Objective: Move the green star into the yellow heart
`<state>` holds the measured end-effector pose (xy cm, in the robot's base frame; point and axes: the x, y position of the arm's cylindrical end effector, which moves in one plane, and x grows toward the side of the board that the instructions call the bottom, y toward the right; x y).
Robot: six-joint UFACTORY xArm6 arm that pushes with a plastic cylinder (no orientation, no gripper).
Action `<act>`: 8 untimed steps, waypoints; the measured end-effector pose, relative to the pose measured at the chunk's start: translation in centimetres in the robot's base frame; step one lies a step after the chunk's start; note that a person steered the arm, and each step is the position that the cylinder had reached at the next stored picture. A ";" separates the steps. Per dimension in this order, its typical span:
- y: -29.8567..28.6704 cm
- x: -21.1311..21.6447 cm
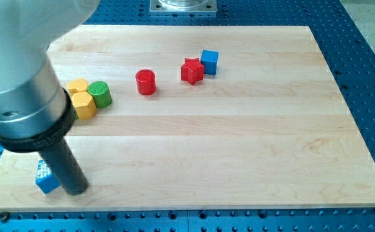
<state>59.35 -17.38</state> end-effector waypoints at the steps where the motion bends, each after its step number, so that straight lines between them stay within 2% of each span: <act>1: -0.3 -1.0; 2: 3.8 -2.5; 3: 13.5 -7.5; 5: 27.3 -19.2; 6: 28.8 -25.2; 7: 27.2 -28.6; 8: 23.4 -28.6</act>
<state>30.72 6.06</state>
